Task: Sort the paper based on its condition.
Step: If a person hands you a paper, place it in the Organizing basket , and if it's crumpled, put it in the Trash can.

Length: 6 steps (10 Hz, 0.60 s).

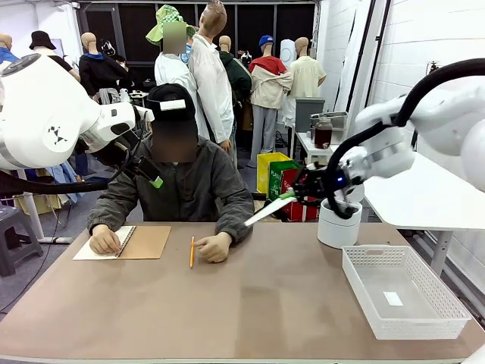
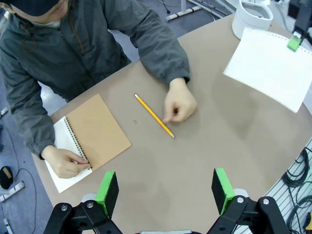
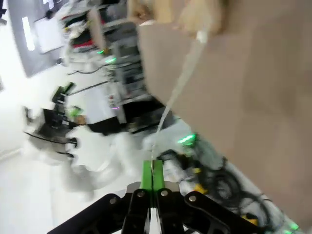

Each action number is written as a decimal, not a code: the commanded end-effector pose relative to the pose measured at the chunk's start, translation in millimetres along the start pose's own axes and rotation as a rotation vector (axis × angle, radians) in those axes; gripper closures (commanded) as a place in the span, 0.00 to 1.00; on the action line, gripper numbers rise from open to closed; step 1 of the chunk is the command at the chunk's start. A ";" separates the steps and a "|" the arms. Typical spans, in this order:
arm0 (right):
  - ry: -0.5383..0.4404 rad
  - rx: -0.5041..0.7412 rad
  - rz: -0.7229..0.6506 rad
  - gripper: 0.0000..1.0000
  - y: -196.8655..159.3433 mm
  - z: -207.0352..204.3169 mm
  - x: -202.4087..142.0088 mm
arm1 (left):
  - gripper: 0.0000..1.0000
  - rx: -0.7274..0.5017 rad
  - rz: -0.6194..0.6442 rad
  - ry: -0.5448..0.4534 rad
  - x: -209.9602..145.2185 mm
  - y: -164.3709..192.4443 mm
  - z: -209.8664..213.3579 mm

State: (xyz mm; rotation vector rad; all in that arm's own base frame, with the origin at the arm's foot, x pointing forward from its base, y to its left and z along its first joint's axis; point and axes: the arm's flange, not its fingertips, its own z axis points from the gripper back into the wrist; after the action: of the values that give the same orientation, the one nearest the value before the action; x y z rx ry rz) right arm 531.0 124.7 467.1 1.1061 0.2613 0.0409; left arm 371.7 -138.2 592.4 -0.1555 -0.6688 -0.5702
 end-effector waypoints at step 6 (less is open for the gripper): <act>-0.316 -0.565 0.072 1.00 -23.7 48.6 -82.8 | 0.00 -0.001 0.002 -0.003 0.7 1.1 1.1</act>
State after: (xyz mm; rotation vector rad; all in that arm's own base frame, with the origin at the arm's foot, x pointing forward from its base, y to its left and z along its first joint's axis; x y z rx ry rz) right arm 471.2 55.2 483.7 0.5690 -0.0767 0.0612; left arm 371.6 -138.4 592.5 -0.1553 -0.6689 -0.5705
